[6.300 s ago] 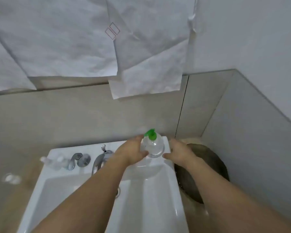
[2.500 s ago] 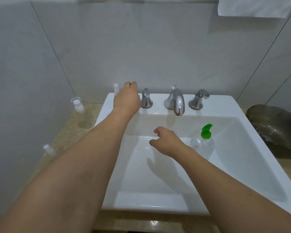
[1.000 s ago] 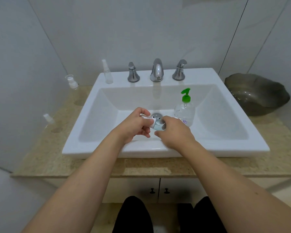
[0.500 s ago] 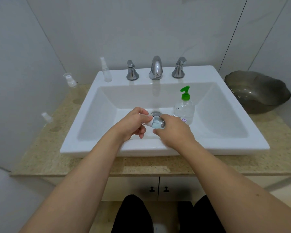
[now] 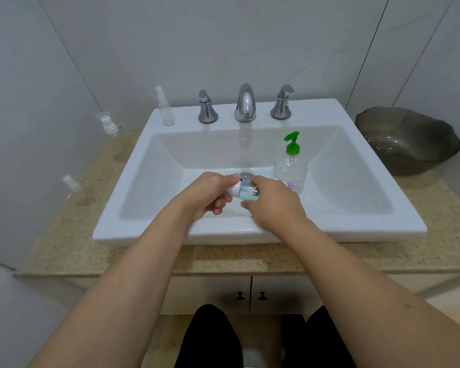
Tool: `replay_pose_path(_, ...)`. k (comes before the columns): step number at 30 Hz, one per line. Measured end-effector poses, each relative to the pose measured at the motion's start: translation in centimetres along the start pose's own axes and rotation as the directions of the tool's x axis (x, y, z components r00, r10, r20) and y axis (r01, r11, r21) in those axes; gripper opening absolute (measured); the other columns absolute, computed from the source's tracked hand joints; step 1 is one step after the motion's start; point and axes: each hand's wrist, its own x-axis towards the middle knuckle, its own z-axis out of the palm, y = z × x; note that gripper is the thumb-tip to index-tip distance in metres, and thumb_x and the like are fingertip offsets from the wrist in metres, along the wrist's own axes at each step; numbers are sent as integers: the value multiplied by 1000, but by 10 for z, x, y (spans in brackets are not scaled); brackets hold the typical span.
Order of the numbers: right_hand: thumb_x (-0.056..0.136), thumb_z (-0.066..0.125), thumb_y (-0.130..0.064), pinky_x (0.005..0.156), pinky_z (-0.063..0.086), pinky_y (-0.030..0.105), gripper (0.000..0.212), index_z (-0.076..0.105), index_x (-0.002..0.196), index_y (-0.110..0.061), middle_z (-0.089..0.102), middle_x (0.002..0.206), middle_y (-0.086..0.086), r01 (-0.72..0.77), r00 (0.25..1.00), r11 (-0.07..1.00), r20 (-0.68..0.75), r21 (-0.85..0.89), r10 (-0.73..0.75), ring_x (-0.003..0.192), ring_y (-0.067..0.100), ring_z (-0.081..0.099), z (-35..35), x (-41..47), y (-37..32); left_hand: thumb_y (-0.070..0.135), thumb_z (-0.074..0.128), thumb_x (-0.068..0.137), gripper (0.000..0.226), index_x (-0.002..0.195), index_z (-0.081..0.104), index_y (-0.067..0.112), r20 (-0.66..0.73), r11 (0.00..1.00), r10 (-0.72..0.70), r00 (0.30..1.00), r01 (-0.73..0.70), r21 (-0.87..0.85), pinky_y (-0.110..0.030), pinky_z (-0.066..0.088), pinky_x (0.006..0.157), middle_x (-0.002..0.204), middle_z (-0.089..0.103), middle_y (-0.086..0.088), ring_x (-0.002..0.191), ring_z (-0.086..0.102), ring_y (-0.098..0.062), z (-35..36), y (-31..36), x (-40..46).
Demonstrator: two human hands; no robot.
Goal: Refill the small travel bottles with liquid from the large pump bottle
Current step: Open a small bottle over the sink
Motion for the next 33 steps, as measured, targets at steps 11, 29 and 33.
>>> replay_pose_path(11, 86, 67, -33, 76, 49, 34, 36, 53, 119, -26, 63, 106, -5, 6, 1000, 1000, 9, 18, -6, 94, 22, 61, 3, 3, 2, 30, 62, 98, 20, 92, 65, 11, -34, 1000, 5, 999, -5, 14, -28, 44, 51, 72, 61, -3, 51, 52, -17, 2, -2, 4)
replay_pose_path(29, 84, 67, -29, 71, 46, 33, 33, 55, 114, -27, 62, 104, -5, 13, 999, 1000, -30, 19, -13, 93, 22, 60, 8, 5, 5, 38, 60, 101, 26, 86, 62, 17, -48, 999, 28, 998, -26, 33, -28, 47, 60, 74, 61, 0, 62, 54, -16, 2, -4, 7)
replay_pose_path(33, 83, 63, -24, 71, 48, 34, 34, 53, 115, -28, 61, 104, -6, -2, 1000, 1000, -16, 24, 2, 90, 23, 60, 9, 6, 4, 35, 56, 104, 30, 82, 57, 14, -88, 989, 111, 990, -102, 105, -27, 41, 51, 71, 59, -6, 50, 51, -16, 2, -6, 7)
